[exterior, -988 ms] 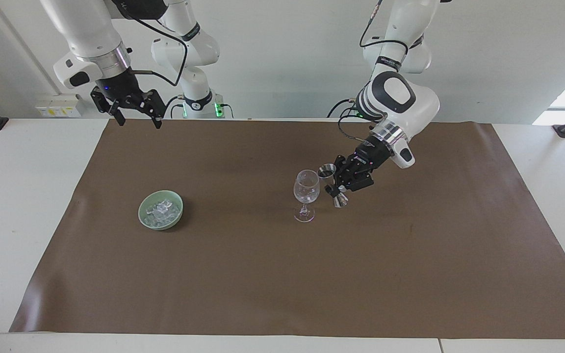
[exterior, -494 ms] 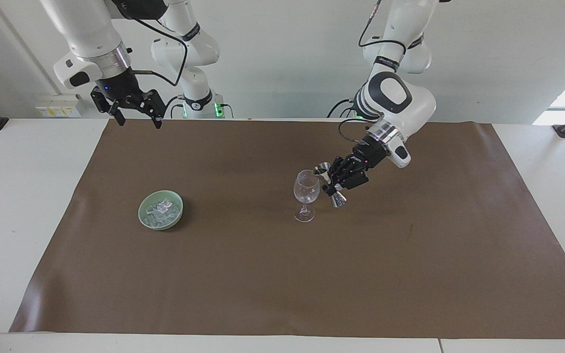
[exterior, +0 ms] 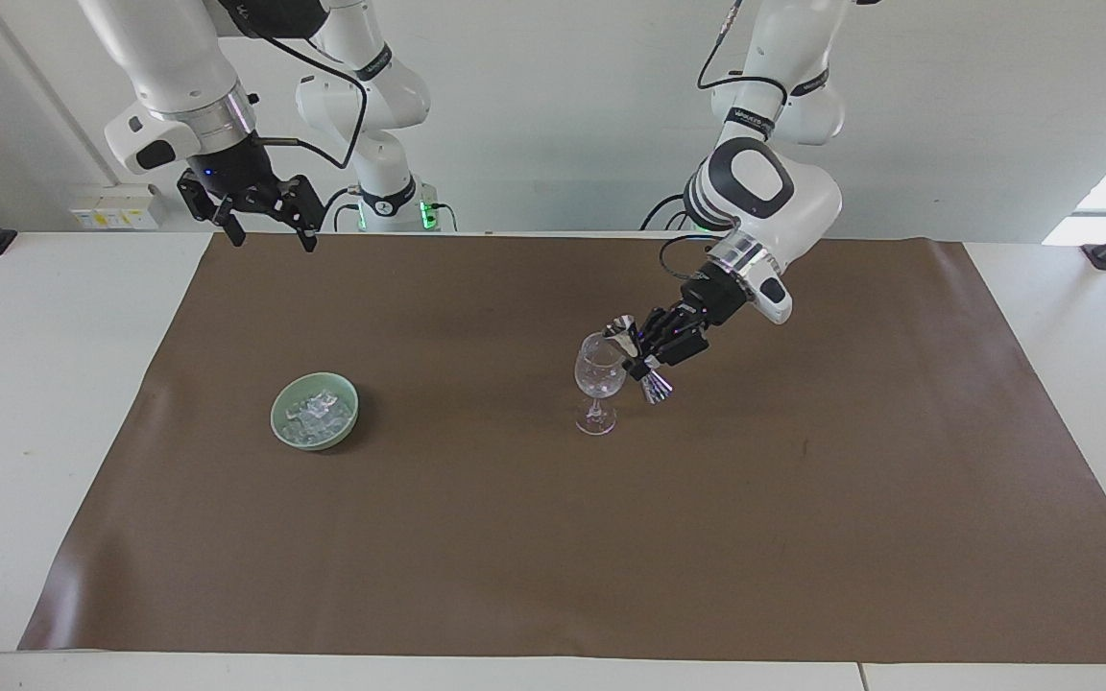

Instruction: Pour wine and add ice with both arms

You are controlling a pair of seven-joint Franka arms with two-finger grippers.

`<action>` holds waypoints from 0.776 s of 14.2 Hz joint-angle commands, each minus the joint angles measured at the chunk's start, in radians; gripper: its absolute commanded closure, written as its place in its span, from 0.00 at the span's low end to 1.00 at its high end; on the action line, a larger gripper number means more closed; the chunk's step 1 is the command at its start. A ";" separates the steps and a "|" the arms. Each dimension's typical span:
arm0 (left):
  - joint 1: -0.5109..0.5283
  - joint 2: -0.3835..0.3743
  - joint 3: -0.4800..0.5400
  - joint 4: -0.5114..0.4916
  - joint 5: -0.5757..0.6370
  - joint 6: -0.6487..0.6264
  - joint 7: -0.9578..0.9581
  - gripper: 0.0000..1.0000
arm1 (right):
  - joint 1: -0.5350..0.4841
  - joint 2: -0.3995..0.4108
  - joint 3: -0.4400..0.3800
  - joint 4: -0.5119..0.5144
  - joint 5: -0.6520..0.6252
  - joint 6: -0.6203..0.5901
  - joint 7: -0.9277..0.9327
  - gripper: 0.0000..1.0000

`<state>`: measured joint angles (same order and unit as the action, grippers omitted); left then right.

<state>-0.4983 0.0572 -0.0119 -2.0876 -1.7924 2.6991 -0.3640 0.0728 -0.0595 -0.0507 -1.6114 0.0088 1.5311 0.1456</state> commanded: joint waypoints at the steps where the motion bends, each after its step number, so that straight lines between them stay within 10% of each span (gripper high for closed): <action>1: -0.023 -0.034 0.013 -0.034 0.001 0.028 0.074 1.00 | -0.005 -0.009 0.005 -0.002 -0.007 -0.015 -0.026 0.00; 11: -0.045 -0.033 0.010 -0.042 0.001 0.082 0.322 1.00 | -0.005 -0.009 0.005 -0.002 -0.007 -0.015 -0.026 0.00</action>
<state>-0.5186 0.0552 -0.0124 -2.1009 -1.7924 2.7536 -0.0934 0.0728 -0.0595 -0.0507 -1.6114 0.0088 1.5311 0.1456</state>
